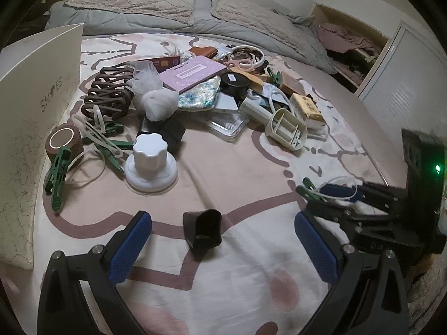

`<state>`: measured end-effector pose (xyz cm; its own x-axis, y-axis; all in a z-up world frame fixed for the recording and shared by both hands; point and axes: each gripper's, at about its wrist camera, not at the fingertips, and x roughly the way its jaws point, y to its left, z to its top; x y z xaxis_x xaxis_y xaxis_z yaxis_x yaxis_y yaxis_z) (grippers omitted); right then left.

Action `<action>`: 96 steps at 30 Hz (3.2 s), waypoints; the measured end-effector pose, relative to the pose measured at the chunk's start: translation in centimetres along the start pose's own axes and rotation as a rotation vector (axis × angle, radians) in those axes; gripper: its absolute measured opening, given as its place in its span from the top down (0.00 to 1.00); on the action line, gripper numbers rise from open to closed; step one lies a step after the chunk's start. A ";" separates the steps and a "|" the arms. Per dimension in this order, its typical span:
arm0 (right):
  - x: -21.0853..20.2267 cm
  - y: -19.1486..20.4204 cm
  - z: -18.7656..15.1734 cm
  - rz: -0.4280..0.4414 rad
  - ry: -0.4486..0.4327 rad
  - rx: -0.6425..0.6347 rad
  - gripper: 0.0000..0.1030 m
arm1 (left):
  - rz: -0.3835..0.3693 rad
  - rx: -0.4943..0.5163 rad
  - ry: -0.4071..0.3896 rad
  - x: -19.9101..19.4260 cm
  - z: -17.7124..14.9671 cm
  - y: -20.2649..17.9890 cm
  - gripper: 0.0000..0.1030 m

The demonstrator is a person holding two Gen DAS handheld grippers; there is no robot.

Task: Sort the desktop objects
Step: 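Lift the clothespin with the right tool while the left grasps the black cup, then hold the clothespin in the right tool while the left holds the black cup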

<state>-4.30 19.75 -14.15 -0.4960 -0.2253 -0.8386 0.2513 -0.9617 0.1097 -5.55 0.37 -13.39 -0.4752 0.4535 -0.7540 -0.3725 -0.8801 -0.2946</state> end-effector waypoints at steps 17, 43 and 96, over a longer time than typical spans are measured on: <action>2.0 -0.5 0.3 -0.002 -0.034 0.017 0.57 | 0.013 -0.030 0.071 1.2 -0.4 0.6 0.14; 1.3 -1.2 -0.4 0.000 -0.104 0.092 0.70 | 0.031 -0.056 0.057 1.0 -0.4 1.3 0.48; -4.1 4.1 0.1 0.004 -0.285 0.017 0.70 | 0.099 0.040 -0.157 -3.8 1.3 -0.3 0.72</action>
<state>-1.34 16.71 -10.25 -0.7091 -0.2619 -0.6547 0.2414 -0.9625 0.1236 -4.63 -0.93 -9.67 -0.6284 0.3841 -0.6764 -0.3473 -0.9166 -0.1979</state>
